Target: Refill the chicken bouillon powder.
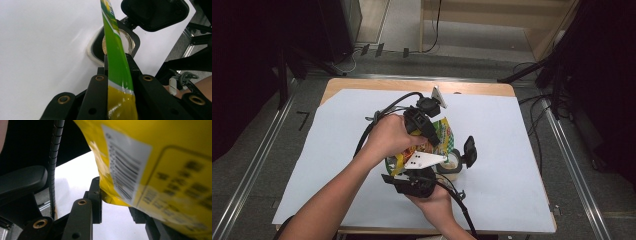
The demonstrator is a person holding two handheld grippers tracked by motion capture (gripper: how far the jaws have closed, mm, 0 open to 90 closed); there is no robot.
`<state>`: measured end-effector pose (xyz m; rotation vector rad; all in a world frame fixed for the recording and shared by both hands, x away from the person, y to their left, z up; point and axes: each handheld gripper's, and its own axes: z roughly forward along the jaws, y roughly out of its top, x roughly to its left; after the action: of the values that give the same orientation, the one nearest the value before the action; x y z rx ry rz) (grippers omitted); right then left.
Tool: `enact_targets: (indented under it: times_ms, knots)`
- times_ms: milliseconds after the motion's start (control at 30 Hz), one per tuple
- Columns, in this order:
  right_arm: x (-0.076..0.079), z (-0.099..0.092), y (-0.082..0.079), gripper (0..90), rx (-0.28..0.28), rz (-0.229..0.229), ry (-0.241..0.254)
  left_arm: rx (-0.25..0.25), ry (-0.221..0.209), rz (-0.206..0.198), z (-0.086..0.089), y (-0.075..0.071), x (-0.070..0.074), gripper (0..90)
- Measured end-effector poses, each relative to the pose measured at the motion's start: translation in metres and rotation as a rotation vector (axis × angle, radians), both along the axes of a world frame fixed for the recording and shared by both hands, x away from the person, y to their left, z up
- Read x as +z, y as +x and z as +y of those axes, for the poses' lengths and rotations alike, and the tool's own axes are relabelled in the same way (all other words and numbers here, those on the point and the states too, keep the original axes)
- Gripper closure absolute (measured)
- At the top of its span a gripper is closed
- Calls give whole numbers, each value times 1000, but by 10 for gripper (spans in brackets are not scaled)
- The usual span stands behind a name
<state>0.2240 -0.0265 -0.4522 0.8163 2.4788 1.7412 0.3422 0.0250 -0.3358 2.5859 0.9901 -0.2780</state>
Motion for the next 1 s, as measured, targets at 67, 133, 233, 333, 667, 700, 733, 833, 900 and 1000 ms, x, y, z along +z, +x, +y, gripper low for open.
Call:
enact_targets:
  times_ms: [67,133,233,333,667,700,733,833,900,1000]
  knots:
    - [-2,0,0,685,-4,21,10,-2,-4,-3,0,0,1,867]
    - [-4,-1,0,687,-8,36,17,-1,-4,-4,0,0,1,871]
    - [-2,0,-1,688,-2,25,20,-1,7,1,-2,1,-1,870]
    - [4,0,-3,687,4,15,27,1,4,17,-2,2,-1,856]
    - [8,-3,0,680,8,35,40,1,-9,53,-2,10,-3,811]
    - [9,-4,0,680,9,37,40,2,-8,58,-1,11,-3,810]
    - [9,-4,0,679,8,36,39,2,-9,61,-1,12,-3,808]
    - [10,-4,0,679,6,35,32,6,-11,61,-1,12,-4,806]
    - [10,-4,0,679,5,34,30,4,-10,60,-1,12,-4,806]
    - [9,-3,0,679,4,32,27,0,-9,58,-1,12,-4,805]
